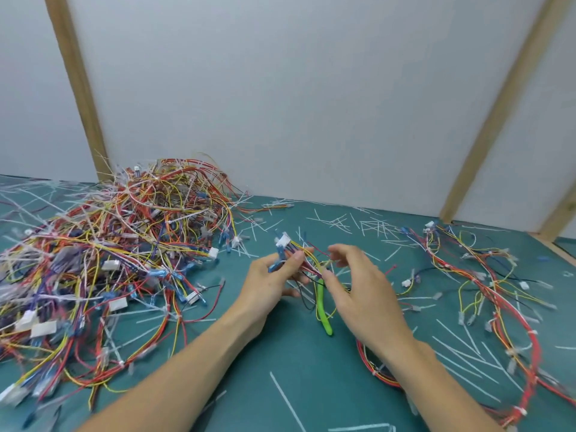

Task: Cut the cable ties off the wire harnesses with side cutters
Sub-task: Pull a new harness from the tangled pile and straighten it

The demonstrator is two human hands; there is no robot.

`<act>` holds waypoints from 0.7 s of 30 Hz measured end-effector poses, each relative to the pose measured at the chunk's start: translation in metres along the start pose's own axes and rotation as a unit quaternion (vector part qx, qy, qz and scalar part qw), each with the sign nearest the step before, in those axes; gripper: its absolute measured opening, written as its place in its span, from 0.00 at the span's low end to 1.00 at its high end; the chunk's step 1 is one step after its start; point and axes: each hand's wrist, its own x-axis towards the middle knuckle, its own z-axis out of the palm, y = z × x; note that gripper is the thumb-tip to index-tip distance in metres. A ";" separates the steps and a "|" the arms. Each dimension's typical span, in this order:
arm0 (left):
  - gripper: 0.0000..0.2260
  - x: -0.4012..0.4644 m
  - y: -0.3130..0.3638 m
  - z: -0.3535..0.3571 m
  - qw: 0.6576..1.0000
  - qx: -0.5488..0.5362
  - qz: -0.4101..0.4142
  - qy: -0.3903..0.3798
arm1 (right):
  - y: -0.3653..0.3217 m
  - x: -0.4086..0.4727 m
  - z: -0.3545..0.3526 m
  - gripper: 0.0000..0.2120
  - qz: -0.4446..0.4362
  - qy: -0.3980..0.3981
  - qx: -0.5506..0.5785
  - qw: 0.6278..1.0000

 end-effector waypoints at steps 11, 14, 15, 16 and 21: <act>0.13 0.001 0.000 -0.005 0.999 0.015 -0.006 -0.031 | 0.008 0.004 -0.008 0.08 -0.014 -0.018 -0.037 0.999; 0.13 0.004 0.000 -0.009 1.000 -0.008 -0.013 -0.017 | 0.004 0.000 -0.018 0.12 -0.017 -0.008 -0.095 0.995; 0.13 0.005 0.000 -0.010 1.000 -0.013 -0.014 -0.018 | 0.003 -0.001 -0.019 0.13 -0.010 -0.030 -0.084 0.996; 0.14 0.005 0.000 -0.010 0.999 -0.016 -0.016 -0.023 | 0.003 -0.003 -0.019 0.13 -0.004 -0.056 -0.070 0.996; 0.13 0.004 0.000 -0.009 0.998 -0.024 -0.028 -0.051 | 0.000 -0.007 -0.012 0.09 -0.017 -0.110 -0.025 0.993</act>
